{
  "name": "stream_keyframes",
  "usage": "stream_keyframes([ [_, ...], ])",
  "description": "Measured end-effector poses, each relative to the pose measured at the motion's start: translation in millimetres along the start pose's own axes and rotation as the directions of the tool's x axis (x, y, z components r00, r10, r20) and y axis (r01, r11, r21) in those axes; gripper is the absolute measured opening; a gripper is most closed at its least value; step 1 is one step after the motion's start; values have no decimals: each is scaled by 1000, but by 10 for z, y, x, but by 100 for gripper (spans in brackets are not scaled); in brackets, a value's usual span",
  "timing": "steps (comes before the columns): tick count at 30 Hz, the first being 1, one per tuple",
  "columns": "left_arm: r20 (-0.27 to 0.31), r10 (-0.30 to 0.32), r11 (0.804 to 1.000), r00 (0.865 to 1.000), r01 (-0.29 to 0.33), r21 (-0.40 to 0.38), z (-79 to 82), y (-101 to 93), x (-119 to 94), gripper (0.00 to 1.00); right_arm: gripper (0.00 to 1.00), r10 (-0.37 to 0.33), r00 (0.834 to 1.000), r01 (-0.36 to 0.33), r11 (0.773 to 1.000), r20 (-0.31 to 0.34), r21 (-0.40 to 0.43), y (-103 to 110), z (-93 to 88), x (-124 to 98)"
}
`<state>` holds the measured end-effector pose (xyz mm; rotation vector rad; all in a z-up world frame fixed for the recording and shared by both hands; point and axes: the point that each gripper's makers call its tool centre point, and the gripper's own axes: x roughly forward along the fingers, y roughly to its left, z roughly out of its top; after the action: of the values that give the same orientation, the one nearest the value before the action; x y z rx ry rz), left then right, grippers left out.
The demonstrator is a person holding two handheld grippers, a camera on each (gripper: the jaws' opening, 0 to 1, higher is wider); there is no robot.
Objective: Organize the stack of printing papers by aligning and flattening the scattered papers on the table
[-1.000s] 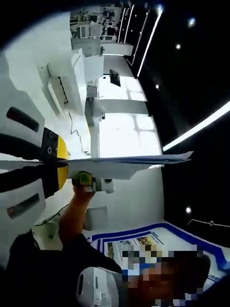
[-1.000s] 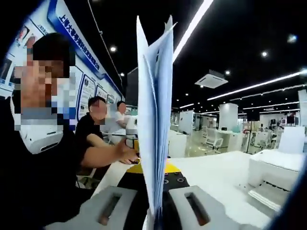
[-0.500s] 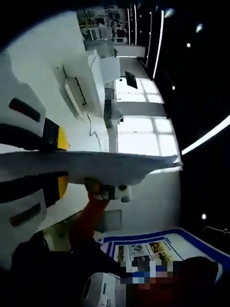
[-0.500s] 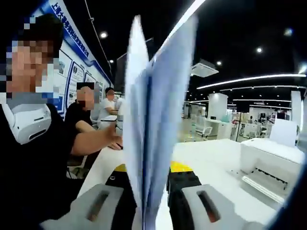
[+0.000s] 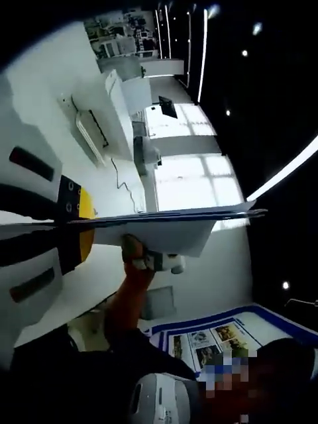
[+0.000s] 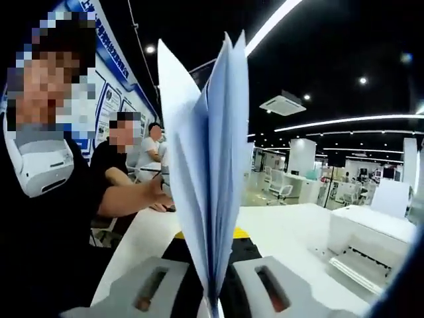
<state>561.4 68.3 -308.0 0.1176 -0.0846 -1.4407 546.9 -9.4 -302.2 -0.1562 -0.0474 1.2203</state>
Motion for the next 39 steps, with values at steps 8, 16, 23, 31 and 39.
stream_keyframes([
  [8,-7,46,999,999,-46,-16,-137,106,12,15,7,-19,1000,19,999,0,27,-47,-77,44],
  [16,-15,45,994,999,-46,-98,-309,110,126,30,23,-72,997,73,995,-10,66,-120,-186,77],
  [23,-50,47,988,998,-54,-143,-270,182,236,25,22,-71,997,70,994,5,84,-135,-35,136],
  [31,-30,65,986,997,-68,-151,-246,232,90,7,0,-75,996,66,986,55,153,-249,12,-38],
  [39,-2,39,992,999,-39,-123,-73,104,64,7,0,-56,994,42,988,92,146,-155,193,-54],
])
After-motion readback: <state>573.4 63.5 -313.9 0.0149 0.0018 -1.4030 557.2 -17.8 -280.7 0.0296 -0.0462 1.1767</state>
